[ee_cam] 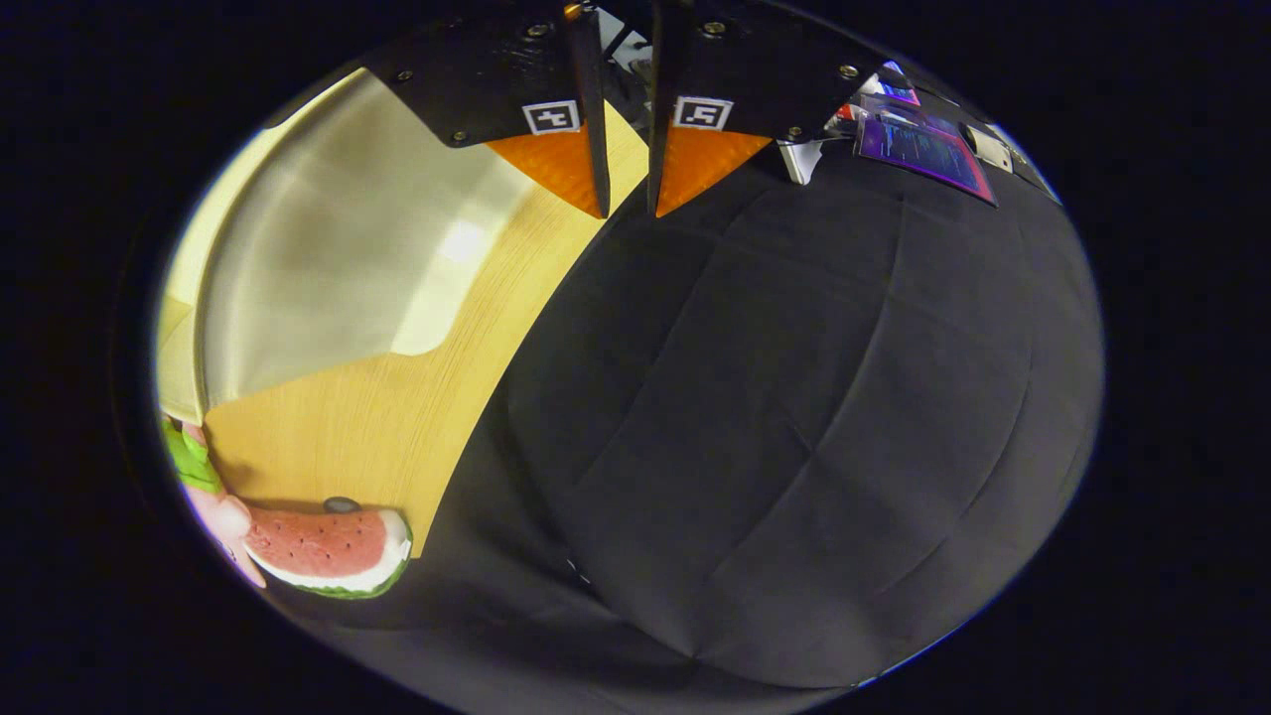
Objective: Open the storage box then place both shoes into the box .Put the left shoe in first, then the right shoe, with the right side of both shoes facing outward in a uniform manner.
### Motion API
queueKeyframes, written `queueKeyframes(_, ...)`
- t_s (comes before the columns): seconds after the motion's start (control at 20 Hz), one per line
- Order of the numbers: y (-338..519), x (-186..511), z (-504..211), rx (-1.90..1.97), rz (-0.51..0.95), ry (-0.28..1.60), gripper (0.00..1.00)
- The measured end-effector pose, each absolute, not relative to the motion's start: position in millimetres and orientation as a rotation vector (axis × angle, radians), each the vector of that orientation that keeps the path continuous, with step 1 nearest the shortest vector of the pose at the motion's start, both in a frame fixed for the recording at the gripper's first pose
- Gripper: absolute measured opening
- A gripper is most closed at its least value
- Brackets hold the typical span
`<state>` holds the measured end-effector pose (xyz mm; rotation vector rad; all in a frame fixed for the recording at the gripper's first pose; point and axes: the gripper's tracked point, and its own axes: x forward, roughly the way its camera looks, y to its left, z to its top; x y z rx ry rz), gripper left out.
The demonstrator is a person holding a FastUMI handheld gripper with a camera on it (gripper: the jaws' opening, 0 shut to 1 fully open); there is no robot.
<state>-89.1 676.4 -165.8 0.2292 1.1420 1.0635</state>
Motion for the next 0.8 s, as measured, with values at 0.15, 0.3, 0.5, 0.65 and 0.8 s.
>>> queueKeyframes(0.15,649,-82,-143,0.211,1.065,1.059,0.20)
queueKeyframes(0.3,601,-67,-119,0.165,1.031,0.940,0.20)
queueKeyframes(0.5,528,-50,-88,0.113,0.969,0.792,0.20)
queueKeyframes(0.65,478,-39,-76,0.087,0.912,0.708,0.20)
queueKeyframes(0.8,430,-28,-70,0.068,0.855,0.658,0.20)
